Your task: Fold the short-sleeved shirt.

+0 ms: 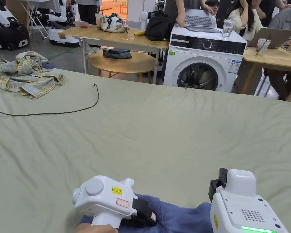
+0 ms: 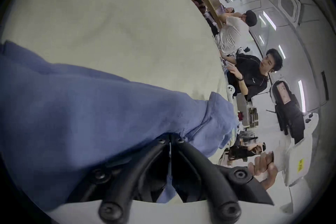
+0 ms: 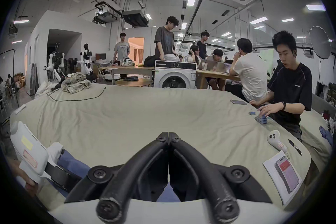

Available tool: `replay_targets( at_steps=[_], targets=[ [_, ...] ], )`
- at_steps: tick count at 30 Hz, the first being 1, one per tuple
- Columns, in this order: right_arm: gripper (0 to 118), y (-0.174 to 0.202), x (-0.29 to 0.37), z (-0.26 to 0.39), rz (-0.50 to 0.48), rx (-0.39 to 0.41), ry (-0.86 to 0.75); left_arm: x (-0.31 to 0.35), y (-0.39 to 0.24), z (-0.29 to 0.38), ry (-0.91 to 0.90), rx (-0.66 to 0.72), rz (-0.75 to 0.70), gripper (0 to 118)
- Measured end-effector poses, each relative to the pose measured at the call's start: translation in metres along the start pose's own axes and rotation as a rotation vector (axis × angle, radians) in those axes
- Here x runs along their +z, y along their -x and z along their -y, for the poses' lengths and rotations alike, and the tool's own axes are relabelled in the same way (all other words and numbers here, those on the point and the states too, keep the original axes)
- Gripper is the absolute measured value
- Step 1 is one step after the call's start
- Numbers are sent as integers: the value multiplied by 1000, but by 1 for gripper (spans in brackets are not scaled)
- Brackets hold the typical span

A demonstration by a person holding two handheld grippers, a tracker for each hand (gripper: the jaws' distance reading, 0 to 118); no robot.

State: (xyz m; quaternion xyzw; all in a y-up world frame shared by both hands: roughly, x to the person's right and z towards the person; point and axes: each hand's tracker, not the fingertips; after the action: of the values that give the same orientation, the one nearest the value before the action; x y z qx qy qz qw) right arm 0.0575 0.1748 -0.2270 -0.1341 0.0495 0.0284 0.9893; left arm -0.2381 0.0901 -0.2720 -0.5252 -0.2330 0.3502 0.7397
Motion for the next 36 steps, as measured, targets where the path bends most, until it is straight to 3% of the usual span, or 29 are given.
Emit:
replay_targets(
  at_steps=[6, 8, 13, 17, 21, 23, 26, 28, 30, 31, 33, 36],
  targets=[
    [0, -2, 0, -2, 1, -18, -20, 74, -6, -7, -116, -70, 19, 0],
    [0, 0, 0, -4, -10, -14, -23, 106, 7, -10, -175, -50, 18, 24],
    [0, 7, 2, -8, -26, 10, -33, 156, 61, -20, -248, 10, -112, 50],
    [0, 10, 2, -8, -34, 11, -32, 163, 104, -19, -200, 72, -78, 50],
    [0, 11, 1, -8, -37, 5, -28, 142, 139, -13, -149, 139, 47, 50],
    [0, 12, 1, -8, -39, 3, -25, 123, 123, 7, -112, 178, 105, 50],
    [0, 13, 1, -7, -38, 2, -19, 105, 122, 13, -117, 149, 233, 50],
    [0, 12, 1, -5, -37, 1, -13, 104, 136, 17, -157, 132, 212, 50],
    [0, 12, 0, -3, -34, 3, -7, 105, 128, 21, -177, 118, 200, 34],
    [0, 11, 0, -3, -35, 4, -6, 104, 136, 13, -181, 114, 196, 14],
    [0, 11, -1, -2, -33, 8, -2, 104, 136, 15, -156, 66, 77, 10],
    [0, 11, -1, -3, -35, 5, 2, 114, 123, 17, -179, 70, 121, 7]
  ],
)
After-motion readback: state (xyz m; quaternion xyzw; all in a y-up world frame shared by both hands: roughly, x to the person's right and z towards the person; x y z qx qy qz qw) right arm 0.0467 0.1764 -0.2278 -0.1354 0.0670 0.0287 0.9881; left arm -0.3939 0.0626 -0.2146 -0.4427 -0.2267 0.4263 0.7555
